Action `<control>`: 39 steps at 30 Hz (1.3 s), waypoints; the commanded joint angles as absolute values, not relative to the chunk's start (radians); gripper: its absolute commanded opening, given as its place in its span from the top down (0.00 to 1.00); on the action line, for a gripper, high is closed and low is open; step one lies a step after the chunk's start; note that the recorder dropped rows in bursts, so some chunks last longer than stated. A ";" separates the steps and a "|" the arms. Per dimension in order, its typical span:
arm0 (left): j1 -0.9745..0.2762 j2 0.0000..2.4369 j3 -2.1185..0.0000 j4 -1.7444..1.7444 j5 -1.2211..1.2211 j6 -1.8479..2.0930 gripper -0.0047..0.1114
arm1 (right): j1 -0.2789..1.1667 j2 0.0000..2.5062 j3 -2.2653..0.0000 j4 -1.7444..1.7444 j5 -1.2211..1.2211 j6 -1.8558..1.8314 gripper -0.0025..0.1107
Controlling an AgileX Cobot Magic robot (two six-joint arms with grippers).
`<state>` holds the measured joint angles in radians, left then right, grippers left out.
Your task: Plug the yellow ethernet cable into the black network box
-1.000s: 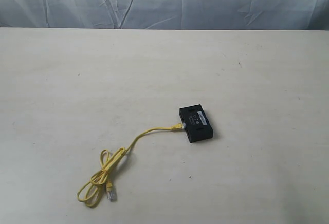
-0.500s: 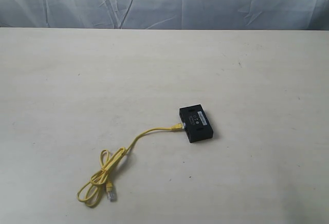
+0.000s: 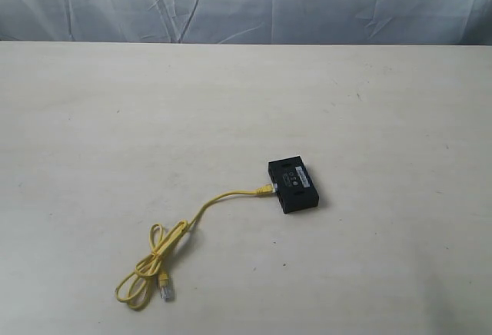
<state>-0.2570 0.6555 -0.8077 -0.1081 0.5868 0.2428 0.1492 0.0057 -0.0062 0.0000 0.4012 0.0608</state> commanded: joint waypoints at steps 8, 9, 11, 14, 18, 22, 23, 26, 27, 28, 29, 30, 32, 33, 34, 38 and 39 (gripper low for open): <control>-0.252 0.647 -0.805 -0.112 0.584 0.242 0.96 | 0.151 0.000 0.000 0.009 0.366 0.055 0.98; -0.252 0.647 -0.805 -0.112 0.584 0.242 0.96 | 0.151 0.000 0.000 0.009 0.366 0.055 0.98; -0.252 0.647 -0.805 -0.112 0.584 0.242 0.96 | 0.151 0.000 0.000 0.009 0.366 0.055 0.98; -0.252 0.647 -0.805 -0.112 0.584 0.242 0.96 | 0.151 0.000 0.000 0.009 0.366 0.055 0.98; -0.252 0.647 -0.805 -0.112 0.584 0.242 0.96 | 0.151 0.000 0.000 0.009 0.366 0.055 0.98; -0.252 0.647 -0.805 -0.112 0.584 0.242 0.96 | 0.151 0.000 0.000 0.009 0.362 0.055 0.98; -0.252 0.637 -0.805 -0.112 0.584 0.242 0.96 | 0.151 0.000 0.000 0.009 0.362 0.055 0.98; -0.164 0.556 -0.724 -0.187 0.540 0.240 0.96 | 0.151 0.000 0.000 0.009 0.362 0.055 0.98; -0.119 0.509 -0.663 -0.193 0.507 0.240 0.96 | 0.151 0.000 0.000 0.009 0.362 0.055 0.98; -0.086 0.466 -0.589 -0.193 0.473 0.240 0.96 | 0.151 0.000 0.000 0.009 0.362 0.055 0.98; -0.060 0.434 -0.533 -0.193 0.451 0.240 0.96 | 0.151 0.000 0.000 0.009 0.362 0.055 0.98; -0.041 0.406 -0.487 -0.193 0.430 0.240 0.96 | 0.151 0.000 0.000 0.009 0.362 0.055 0.98; 0.006 0.311 -0.325 -0.187 0.339 0.240 0.96 | 0.151 0.000 0.000 0.009 0.362 0.055 0.98; 0.011 0.225 -0.189 -0.185 0.246 0.243 0.96 | 0.151 0.000 0.000 0.009 0.362 0.055 0.98; 0.011 0.187 -0.127 -0.182 0.203 0.243 0.96 | 0.151 0.000 0.000 0.009 0.362 0.055 0.98; 0.011 0.015 0.000 -0.116 0.164 0.243 0.96 | 0.151 0.000 0.000 0.009 0.363 0.055 0.98; 0.011 0.000 0.000 -0.105 0.208 0.243 0.96 | 0.151 0.000 0.000 0.009 0.363 0.055 0.98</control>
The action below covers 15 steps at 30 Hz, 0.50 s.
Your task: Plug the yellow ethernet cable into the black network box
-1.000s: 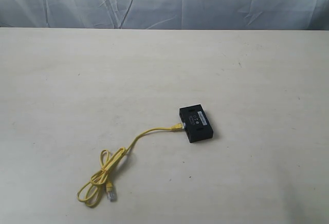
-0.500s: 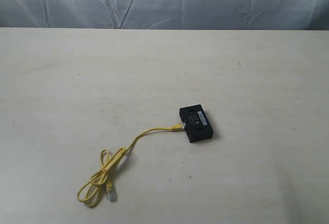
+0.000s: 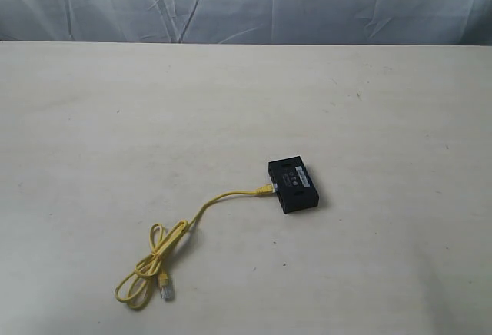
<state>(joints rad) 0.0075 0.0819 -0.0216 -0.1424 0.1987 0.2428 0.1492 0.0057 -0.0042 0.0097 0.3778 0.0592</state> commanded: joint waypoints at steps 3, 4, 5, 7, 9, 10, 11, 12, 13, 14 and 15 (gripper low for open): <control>0.011 0.000 0.000 -0.092 0.236 0.243 0.96 | 0.151 0.000 0.000 0.009 0.363 0.055 0.98; 0.011 0.000 0.000 -0.092 0.236 0.243 0.96 | 0.151 0.000 0.000 0.009 0.363 0.055 0.98; 0.011 0.000 0.000 -0.092 0.236 0.243 0.96 | 0.151 0.000 0.000 0.009 0.363 0.055 0.98; 0.011 0.000 0.000 -0.095 0.236 0.243 0.96 | 0.151 0.000 0.000 0.009 0.363 0.055 0.98; 0.011 0.000 0.000 -0.095 0.236 0.243 0.96 | 0.151 0.000 0.000 0.009 0.363 0.055 0.98; 0.011 0.000 0.000 -0.095 0.236 0.243 0.96 | 0.151 0.000 0.000 0.009 0.363 0.055 0.98; 0.011 0.000 0.000 -0.097 0.236 0.243 0.96 | 0.151 0.000 0.000 0.009 0.363 0.055 0.98; 0.011 0.000 0.000 -0.097 0.236 0.243 0.96 | 0.151 0.000 0.000 0.009 0.363 0.055 0.98; 0.011 0.000 0.000 -0.096 0.236 0.236 0.96 | 0.151 0.000 0.000 0.009 0.363 0.055 0.98; 0.011 0.000 0.000 -0.096 0.236 0.229 0.96 | 0.151 0.000 0.000 0.009 0.363 0.055 0.98; 0.011 0.000 0.000 -0.096 0.236 0.210 0.96 | 0.151 0.000 0.000 0.009 0.363 0.055 0.98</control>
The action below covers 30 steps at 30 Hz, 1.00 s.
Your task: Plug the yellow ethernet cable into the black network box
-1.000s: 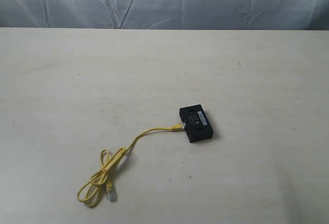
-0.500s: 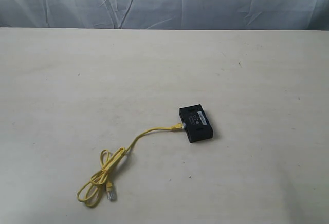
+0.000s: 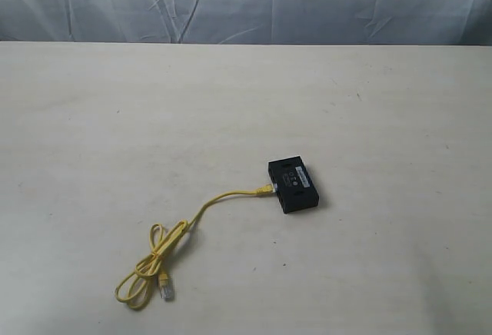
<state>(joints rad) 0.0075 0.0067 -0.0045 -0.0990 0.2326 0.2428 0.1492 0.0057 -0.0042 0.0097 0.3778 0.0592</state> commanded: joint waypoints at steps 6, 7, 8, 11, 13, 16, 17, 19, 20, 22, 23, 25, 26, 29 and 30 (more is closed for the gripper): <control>0.011 0.000 0.000 -0.088 0.234 0.100 0.96 | 0.151 0.000 0.000 0.012 0.362 0.055 0.98; 0.011 0.000 0.000 -0.088 0.234 0.090 0.96 | 0.151 0.000 0.000 0.012 0.362 0.055 0.98; 0.011 0.000 0.000 -0.084 0.234 0.082 0.96 | 0.151 0.000 0.000 0.012 0.362 0.055 0.98; 0.011 0.000 0.000 -0.084 0.234 0.058 0.96 | 0.151 0.000 0.000 0.012 0.362 0.055 0.98; 0.011 0.000 0.000 -0.084 0.234 0.048 0.96 | 0.151 0.000 0.000 0.012 0.362 0.055 0.98; 0.011 0.000 0.000 -0.084 0.234 0.028 0.96 | 0.151 0.000 0.000 0.012 0.362 0.055 0.98; 0.011 0.000 0.000 -0.084 0.234 0.021 0.96 | 0.151 0.000 0.000 0.012 0.362 0.055 0.98; 0.011 0.000 0.000 -0.081 0.232 0.021 0.96 | 0.151 0.000 0.000 0.012 0.362 0.055 0.98; 0.011 0.000 0.000 -0.076 0.232 0.021 0.96 | 0.151 0.000 0.000 0.012 0.362 0.055 0.98; 0.011 0.000 0.000 -0.065 0.232 0.021 0.96 | 0.151 0.000 0.000 0.012 0.362 0.055 0.98; 0.011 0.000 0.000 -0.065 0.232 0.021 0.96 | 0.151 0.000 0.000 0.009 0.364 0.055 0.98; 0.011 0.000 0.000 -0.065 0.232 0.026 0.96 | 0.151 0.000 0.000 0.009 0.364 0.055 0.98; 0.011 0.000 0.000 -0.065 0.232 0.026 0.96 | 0.151 0.000 0.000 0.009 0.364 0.055 0.98; 0.011 0.000 0.000 -0.065 0.232 0.026 0.96 | 0.151 0.000 0.000 0.009 0.364 0.055 0.98; 0.011 0.000 0.000 -0.065 0.232 0.026 0.96 | 0.151 0.000 0.000 0.009 0.364 0.055 0.98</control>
